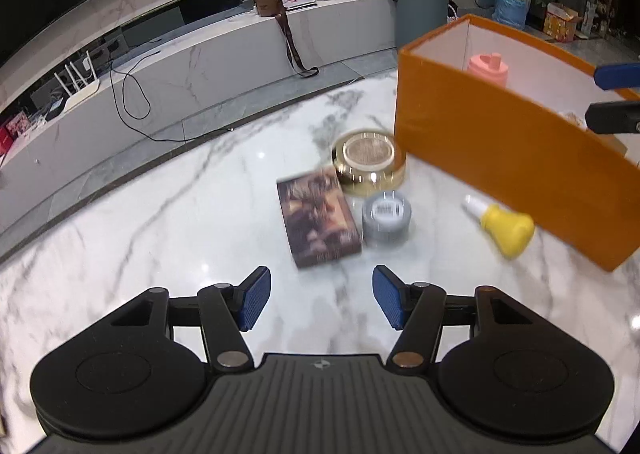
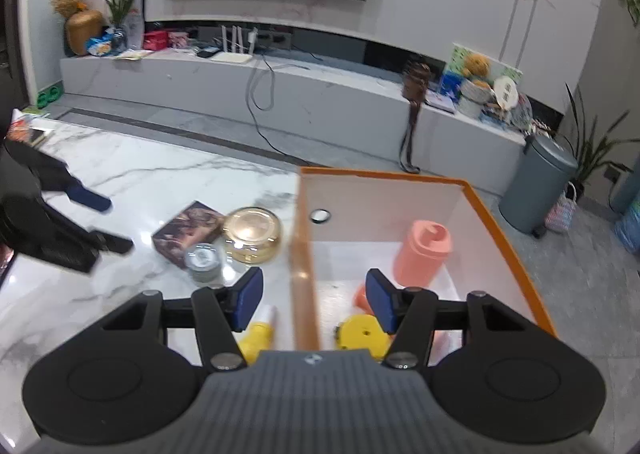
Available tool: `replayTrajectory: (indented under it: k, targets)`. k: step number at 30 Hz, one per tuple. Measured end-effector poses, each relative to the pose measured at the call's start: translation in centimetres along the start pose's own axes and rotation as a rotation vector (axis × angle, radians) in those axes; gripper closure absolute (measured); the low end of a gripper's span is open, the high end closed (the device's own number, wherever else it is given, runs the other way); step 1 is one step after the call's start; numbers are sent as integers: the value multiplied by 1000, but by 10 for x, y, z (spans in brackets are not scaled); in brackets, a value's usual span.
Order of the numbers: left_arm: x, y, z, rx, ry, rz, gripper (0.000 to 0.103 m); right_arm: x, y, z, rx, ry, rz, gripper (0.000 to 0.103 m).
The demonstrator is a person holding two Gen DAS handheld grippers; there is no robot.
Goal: Organize rigid objects
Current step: 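Lift both open tools out and move back toward the table items, then grasp the dark card box with the left tool while the right tool grasps the yellow bulb bottle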
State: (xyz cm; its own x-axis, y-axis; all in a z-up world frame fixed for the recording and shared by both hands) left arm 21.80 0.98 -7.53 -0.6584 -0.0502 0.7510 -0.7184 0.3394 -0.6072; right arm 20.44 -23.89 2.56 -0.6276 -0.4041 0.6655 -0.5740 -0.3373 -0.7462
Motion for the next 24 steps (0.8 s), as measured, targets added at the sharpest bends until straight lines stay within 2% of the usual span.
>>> replayTrajectory:
  k: [3,8,12,14,17,24]
  targets:
    - [-4,13,-2,17,-7,26,33,-4,8,-20,27,-16,3,46]
    - [-10,24,-7,93,-14,105,26,-26,33,-46,52,-19,-39,46]
    - [-18,25,-8,177,61,126,20,-46,55,-60,70,-17,-96,46]
    - [-24,26,-4,169,72,123,20,-51,61,-63,71,-11,-103,46]
    - [-34,25,1,137,39,129,20,-57,65,-63,66,-3,-111,46]
    - [-53,16,5,162,57,130,20,-65,67,-62,53,-7,-126,45]
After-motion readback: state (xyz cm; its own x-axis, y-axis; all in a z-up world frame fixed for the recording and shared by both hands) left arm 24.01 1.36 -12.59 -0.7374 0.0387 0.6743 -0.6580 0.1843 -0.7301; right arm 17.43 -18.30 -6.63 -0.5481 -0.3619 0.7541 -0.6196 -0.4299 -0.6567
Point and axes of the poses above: each gripper's, at about its wrist camera, not at the fingertips, and x roughly against the way its jaws point, z to its right, y to its underside, the point moved 6 cm from there along -x, roughly the way its jaws point, and after that the axes turned 11 degrees about -y, right-handed, at the moved point
